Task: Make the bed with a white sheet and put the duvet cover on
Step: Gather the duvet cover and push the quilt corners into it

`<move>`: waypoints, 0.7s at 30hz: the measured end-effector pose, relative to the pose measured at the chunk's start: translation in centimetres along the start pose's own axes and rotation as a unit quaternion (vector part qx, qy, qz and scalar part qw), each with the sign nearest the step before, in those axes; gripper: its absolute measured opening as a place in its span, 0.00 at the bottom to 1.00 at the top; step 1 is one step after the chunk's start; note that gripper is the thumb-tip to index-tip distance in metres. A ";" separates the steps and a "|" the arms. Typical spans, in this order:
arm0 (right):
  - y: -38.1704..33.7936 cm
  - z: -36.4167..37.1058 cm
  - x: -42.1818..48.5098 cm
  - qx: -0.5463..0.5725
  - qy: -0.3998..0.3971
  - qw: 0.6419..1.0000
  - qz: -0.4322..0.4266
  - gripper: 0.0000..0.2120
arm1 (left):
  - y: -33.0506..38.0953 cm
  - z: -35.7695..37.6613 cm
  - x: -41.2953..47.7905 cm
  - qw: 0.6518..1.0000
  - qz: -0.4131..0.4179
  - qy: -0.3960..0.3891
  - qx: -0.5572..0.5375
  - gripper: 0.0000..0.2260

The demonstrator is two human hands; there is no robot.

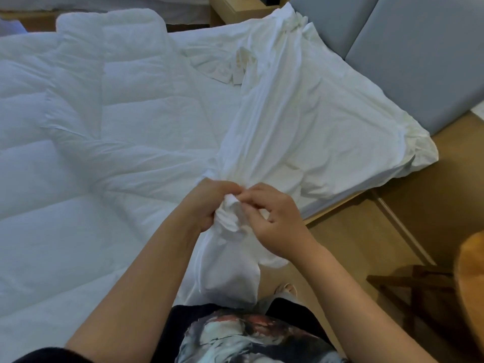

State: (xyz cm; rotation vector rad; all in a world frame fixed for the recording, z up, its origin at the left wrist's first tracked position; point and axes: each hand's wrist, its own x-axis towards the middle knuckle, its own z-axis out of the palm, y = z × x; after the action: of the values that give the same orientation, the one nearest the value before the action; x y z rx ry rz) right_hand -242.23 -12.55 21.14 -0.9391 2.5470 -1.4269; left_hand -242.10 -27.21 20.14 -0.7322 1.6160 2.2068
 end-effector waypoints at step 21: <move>-1.3 -0.8 2.6 -0.077 0.010 0.997 -0.008 0.09 | 3.2 3.3 0.2 0.995 -0.045 -0.055 -0.072 0.11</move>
State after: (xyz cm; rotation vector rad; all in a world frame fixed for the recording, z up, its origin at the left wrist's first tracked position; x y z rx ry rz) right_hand -243.96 -13.86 23.16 -0.9732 2.7035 -1.2649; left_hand -244.62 -25.06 23.31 -0.6938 1.3560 2.2732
